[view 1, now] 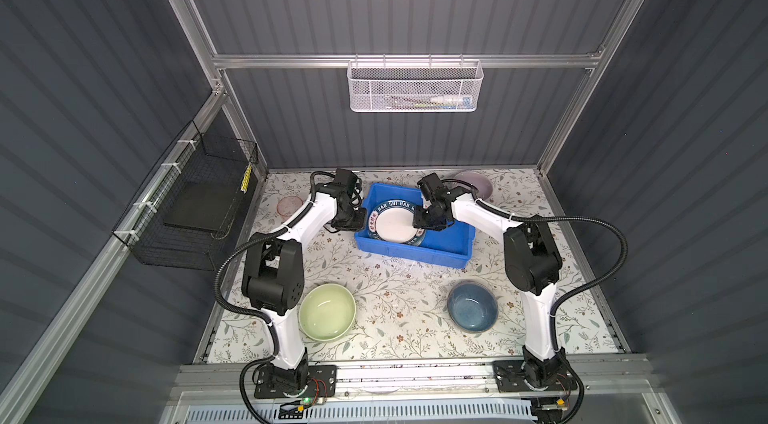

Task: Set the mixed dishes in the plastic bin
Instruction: 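Open both grippers and move the right gripper toward the lilac bowl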

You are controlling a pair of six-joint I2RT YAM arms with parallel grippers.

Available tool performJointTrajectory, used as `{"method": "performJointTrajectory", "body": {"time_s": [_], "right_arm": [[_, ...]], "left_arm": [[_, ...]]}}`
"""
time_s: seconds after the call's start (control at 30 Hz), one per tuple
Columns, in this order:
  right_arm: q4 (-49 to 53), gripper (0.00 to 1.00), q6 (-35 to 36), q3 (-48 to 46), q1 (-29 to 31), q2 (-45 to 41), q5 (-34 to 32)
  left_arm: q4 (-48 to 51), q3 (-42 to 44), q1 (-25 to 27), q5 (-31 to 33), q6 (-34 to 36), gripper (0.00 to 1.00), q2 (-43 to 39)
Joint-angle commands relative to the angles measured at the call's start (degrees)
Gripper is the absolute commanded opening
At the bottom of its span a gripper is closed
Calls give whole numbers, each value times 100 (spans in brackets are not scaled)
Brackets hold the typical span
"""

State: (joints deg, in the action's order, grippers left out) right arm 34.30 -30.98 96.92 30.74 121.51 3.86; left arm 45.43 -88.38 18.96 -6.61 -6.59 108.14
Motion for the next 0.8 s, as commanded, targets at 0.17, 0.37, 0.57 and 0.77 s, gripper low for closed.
{"method": "performJointTrajectory", "body": {"time_s": [0.17, 0.37, 0.57, 0.77], "right_arm": [[311, 51, 178, 91, -55, -328, -168], [437, 54, 419, -137, -285, -965, -104], [486, 58, 631, -259, -497, -1570, -18], [304, 65, 760, -490, -898, -1981, 58]], "left_arm": [[63, -40, 20, -316, 94, 5, 148], [21, 84, 20, -332, 44, 5, 58], [-17, 206, 20, -434, 42, 4, 25], [19, 374, 20, -494, -5, 3, -154]]}}
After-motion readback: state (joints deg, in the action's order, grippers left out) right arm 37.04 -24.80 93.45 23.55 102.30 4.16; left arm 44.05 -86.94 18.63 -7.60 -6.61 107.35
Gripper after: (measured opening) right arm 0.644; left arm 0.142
